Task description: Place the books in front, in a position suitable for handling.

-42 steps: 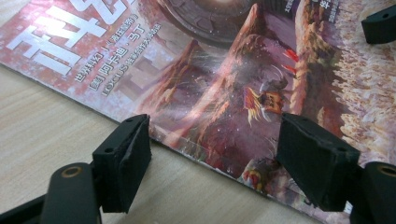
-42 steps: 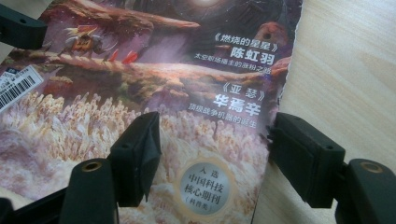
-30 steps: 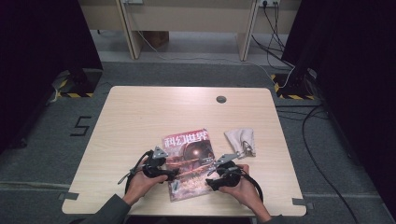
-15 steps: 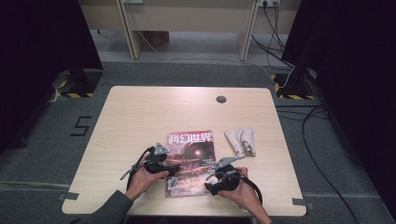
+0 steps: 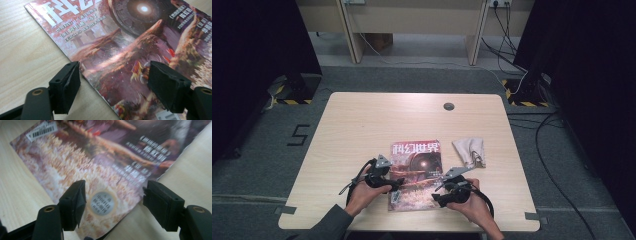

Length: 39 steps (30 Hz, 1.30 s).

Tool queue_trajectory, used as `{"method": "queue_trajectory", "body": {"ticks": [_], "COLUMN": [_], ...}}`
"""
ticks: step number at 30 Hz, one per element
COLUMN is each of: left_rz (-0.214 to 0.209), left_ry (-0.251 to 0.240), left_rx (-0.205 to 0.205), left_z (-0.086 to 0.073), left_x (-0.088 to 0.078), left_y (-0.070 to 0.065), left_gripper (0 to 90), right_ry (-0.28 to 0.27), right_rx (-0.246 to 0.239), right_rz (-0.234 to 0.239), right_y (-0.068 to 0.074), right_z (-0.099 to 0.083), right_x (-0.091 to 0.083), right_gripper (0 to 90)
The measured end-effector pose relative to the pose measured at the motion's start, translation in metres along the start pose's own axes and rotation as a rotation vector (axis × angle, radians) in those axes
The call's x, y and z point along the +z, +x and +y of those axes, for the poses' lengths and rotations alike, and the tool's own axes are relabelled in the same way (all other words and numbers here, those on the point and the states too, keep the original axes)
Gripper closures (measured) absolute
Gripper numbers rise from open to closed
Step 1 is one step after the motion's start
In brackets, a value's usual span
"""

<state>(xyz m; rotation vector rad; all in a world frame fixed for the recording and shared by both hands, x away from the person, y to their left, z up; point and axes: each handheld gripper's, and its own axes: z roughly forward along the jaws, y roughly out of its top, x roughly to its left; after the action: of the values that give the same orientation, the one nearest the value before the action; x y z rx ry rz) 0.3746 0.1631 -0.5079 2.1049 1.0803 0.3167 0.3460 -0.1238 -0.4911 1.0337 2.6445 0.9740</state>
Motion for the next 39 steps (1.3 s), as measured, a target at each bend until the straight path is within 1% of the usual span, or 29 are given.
{"method": "queue_trajectory", "body": {"ticks": [3,4,5,6,8,10,11,12,16,17,18,19,23,24,25,26,27,30,32,33,36,37,39], "left_rz": [-0.009,-0.009,-0.008,-0.01,-0.011,-0.014,-0.014,-0.015,-0.017,-0.017,-0.019,-0.019,-0.033,-0.035,-0.037,-0.039,-0.043,-0.058,-0.063,-0.065,-0.069,-0.069,-0.072], "left_ry": [-0.022,-0.022,-0.033,-0.035,-0.039,-0.041,-0.041,-0.043,-0.04,-0.04,-0.036,-0.036,-0.023,-0.025,-0.028,-0.031,-0.034,-0.038,-0.045,-0.049,-0.046,-0.046,-0.044], "left_rx": [-0.029,-0.029,-0.043,-0.049,-0.064,-0.066,-0.066,-0.067,-0.061,-0.061,-0.059,-0.059,-0.044,-0.037,-0.031,-0.029,-0.027,-0.015,-0.012,-0.013,-0.008,-0.008,-0.005], "left_z": [-0.001,-0.001,-0.003,-0.004,-0.008,-0.012,-0.012,-0.016,-0.025,-0.025,-0.028,-0.028,-0.034,-0.036,-0.036,-0.037,-0.038,-0.041,-0.043,-0.044,-0.046,-0.046,-0.047], "left_x": [-0.008,-0.008,-0.013,-0.015,-0.02,-0.025,-0.025,-0.031,-0.038,-0.038,-0.039,-0.039,-0.042,-0.043,-0.044,-0.046,-0.047,-0.051,-0.053,-0.053,-0.055,-0.055,-0.056], "left_y": [0.002,0.002,0.005,0.006,0.007,0.008,0.008,0.008,0.005,0.005,0.003,0.003,-0.005,-0.008,-0.009,-0.011,-0.013,-0.017,-0.02,-0.021,-0.023,-0.023,-0.024], "left_gripper": [22.9,22.5,21.8,21.2,20.4,19.8,19.7,19.7,19.7,19.7,19.7,19.7,19.7,19.7,19.7,19.6,19.3,18.8,18.3,18.3,18.1,18.1,18.0], "right_ry": [-0.048,-0.063,-0.082,-0.098,-0.112,-0.12,-0.12,-0.13,-0.154,-0.158,-0.164,-0.164,-0.184,-0.19,-0.2,-0.207,-0.212,-0.216,-0.225,-0.232,-0.257,-0.259,-0.262], "right_rx": [0.009,0.013,0.024,0.029,0.052,0.061,0.061,0.074,0.087,0.097,0.099,0.099,0.123,0.122,0.136,0.133,0.144,0.163,0.162,0.159,0.178,0.184,0.205], "right_rz": [-0.052,-0.062,-0.079,-0.096,-0.127,-0.148,-0.148,-0.173,-0.196,-0.201,-0.203,-0.203,-0.23,-0.236,-0.242,-0.247,-0.247,-0.262,-0.265,-0.278,-0.291,-0.301,-0.303], "right_y": [-0.007,-0.01,-0.014,-0.018,-0.026,-0.032,-0.032,-0.038,-0.046,-0.048,-0.05,-0.05,-0.057,-0.059,-0.061,-0.064,-0.066,-0.072,-0.074,-0.075,-0.08,-0.084,-0.089], "right_z": [0.001,0.001,0.001,0.0,-0.001,-0.002,-0.002,-0.003,-0.003,-0.002,-0.002,-0.002,0.0,0.0,0.001,0.001,0.001,-0.001,-0.001,0.001,0.003,0.004,0.005], "right_x": [-0.006,-0.008,-0.01,-0.012,-0.015,-0.018,-0.018,-0.022,-0.026,-0.027,-0.027,-0.027,-0.029,-0.03,-0.031,-0.031,-0.031,-0.033,-0.036,-0.038,-0.043,-0.045,-0.046], "right_gripper": [34.1,34.5,34.8,35.3,35.7,36.3,36.3,36.6,37.0,37.0,36.9,36.9,36.0,35.7,35.7,35.6,35.3,35.1,34.8,34.8,34.7,34.6,34.6]}}
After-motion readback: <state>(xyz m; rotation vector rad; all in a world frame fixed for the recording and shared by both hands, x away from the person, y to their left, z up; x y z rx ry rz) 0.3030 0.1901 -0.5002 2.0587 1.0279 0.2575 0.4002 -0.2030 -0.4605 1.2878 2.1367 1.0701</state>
